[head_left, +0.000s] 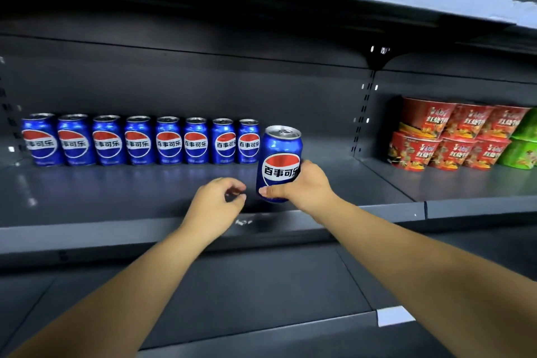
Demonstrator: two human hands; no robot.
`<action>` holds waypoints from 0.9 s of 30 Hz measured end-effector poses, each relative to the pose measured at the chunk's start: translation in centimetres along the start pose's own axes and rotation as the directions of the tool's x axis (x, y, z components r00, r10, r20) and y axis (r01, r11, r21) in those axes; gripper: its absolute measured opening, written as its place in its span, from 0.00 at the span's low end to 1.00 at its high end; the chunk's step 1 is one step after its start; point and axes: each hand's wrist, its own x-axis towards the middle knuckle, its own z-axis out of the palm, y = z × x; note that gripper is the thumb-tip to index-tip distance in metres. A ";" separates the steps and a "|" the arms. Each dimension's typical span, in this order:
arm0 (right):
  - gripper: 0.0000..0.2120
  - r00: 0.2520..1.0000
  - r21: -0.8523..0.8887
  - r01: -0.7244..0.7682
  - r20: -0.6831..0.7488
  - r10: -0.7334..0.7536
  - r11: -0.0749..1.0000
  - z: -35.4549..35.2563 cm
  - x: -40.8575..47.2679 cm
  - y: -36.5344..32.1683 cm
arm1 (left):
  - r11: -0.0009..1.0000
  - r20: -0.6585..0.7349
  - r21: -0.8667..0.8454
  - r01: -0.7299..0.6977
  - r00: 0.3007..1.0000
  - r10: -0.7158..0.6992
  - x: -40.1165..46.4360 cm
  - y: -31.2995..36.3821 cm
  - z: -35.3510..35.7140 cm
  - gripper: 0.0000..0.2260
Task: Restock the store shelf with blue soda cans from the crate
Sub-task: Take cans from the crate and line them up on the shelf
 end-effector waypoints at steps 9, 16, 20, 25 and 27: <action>0.28 0.997 -0.067 -0.070 0.032 0.072 0.995 0.4 8.1 5.1 | 0.982 -0.024 0.072 0.173 0.985 -0.172 6.9 -1.3 5.0 0.07; 0.32 0.996 -0.011 -0.073 0.058 0.073 0.997 1.0 10.7 7.6 | 0.960 0.072 0.098 0.264 0.960 -0.271 9.4 -2.6 6.4 0.06; 0.31 0.995 -0.011 -0.053 0.078 0.054 0.999 1.5 12.0 8.0 | 0.928 0.163 0.294 0.230 0.944 -0.285 11.4 -2.9 7.7 0.16; 0.34 0.996 -0.181 -0.085 -0.024 0.082 0.980 3.3 14.3 8.5 | 0.821 0.082 0.569 0.058 0.989 -0.127 12.3 -3.4 9.6 0.13; 0.35 0.992 -0.266 -0.127 -0.034 0.122 0.955 3.4 15.5 8.3 | 0.819 0.066 0.572 0.046 0.993 -0.102 13.0 -3.7 9.7 0.11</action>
